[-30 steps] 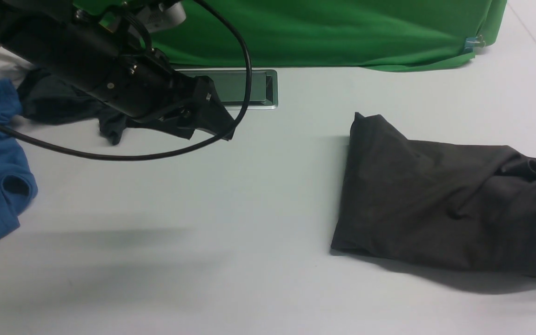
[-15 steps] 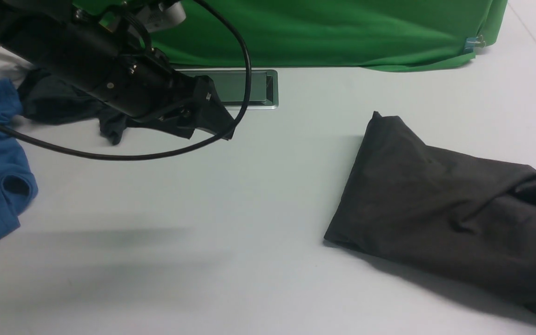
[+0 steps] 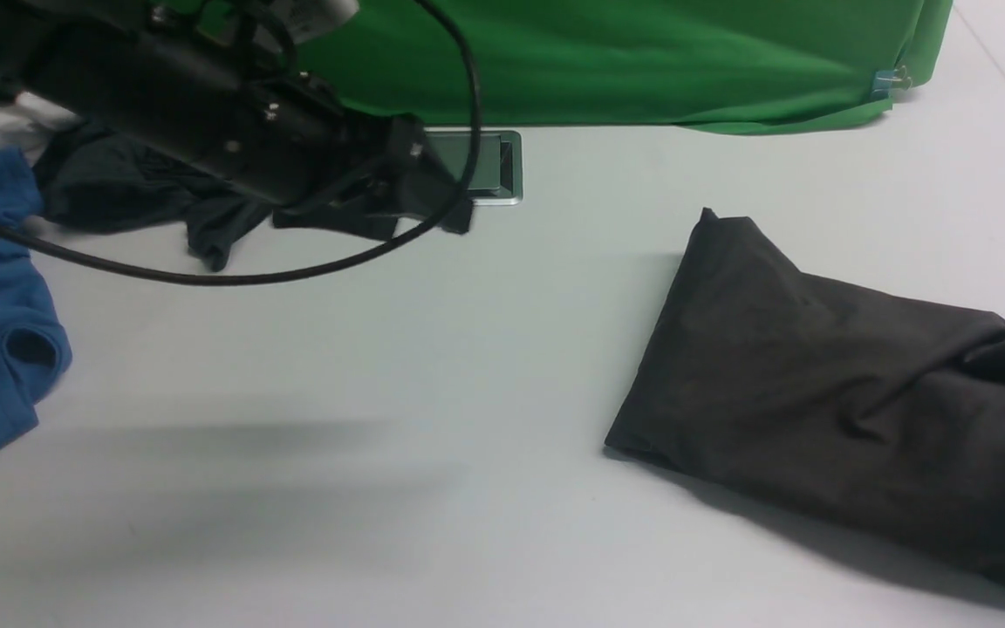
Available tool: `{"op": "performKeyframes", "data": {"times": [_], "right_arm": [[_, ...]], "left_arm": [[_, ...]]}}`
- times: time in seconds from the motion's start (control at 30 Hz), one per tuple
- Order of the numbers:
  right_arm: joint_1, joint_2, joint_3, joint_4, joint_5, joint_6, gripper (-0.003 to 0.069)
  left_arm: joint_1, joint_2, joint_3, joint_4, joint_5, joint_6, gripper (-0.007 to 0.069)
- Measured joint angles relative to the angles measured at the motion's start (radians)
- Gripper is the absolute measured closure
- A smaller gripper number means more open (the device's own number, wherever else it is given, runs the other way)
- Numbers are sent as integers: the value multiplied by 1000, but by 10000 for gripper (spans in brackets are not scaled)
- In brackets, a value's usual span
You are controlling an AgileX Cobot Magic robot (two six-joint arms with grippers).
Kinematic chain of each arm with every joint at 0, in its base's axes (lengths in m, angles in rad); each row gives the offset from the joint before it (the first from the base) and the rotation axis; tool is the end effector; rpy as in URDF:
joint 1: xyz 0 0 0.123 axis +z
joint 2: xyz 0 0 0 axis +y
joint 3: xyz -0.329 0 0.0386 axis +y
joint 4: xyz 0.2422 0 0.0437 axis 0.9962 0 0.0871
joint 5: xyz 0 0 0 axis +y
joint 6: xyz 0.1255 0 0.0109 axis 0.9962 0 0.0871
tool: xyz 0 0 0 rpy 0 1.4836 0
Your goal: Fold a long-sleeved shirt on a white desktop.
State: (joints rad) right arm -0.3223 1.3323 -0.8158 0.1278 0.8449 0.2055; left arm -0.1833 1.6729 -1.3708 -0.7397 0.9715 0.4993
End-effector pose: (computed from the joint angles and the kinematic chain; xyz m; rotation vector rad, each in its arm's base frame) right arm 0.2211 -0.0612 0.2504 0.8362 2.7108 0.1287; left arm 0.3502 -0.1363 0.3258 0.4722 2.5070 -0.8256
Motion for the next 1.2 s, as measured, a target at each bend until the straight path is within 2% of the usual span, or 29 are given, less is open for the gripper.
{"op": "performKeyframes", "data": {"times": [0.13,0.23,0.3,0.43,0.53,0.63,0.77,0.83,0.9,0.97,1.03,1.2], "right_arm": [[0,-124,-39,35,-94,16,123],[9,-196,-62,102,-135,-69,120],[22,-206,-66,107,-136,-96,120],[125,-211,-65,115,-119,-190,120],[174,-211,-65,109,-113,-216,120],[190,-211,-65,90,-114,-224,120],[194,-211,-65,79,-125,-232,120],[194,-211,-65,78,-136,-235,120],[194,-211,-65,78,-148,-236,120],[194,-211,-65,84,-157,-239,123],[194,-211,-65,100,-162,-239,132],[194,-205,-84,131,-120,-251,149]], "left_arm": [[-105,79,0,-3,-66,0,22],[-206,205,-30,4,-121,0,21],[-229,250,-50,10,-130,0,21],[-278,416,-194,16,-119,0,21],[-294,490,-267,16,-91,16,21],[-308,558,-331,15,-61,67,26],[-316,613,-375,-20,-38,86,70],[-312,625,-379,-55,-21,126,138],[-308,636,-380,-94,9,177,269],[-302,641,-380,-106,39,179,446],[-293,641,-380,-119,56,171,528],[-223,629,-374,-121,124,146,541]]}}
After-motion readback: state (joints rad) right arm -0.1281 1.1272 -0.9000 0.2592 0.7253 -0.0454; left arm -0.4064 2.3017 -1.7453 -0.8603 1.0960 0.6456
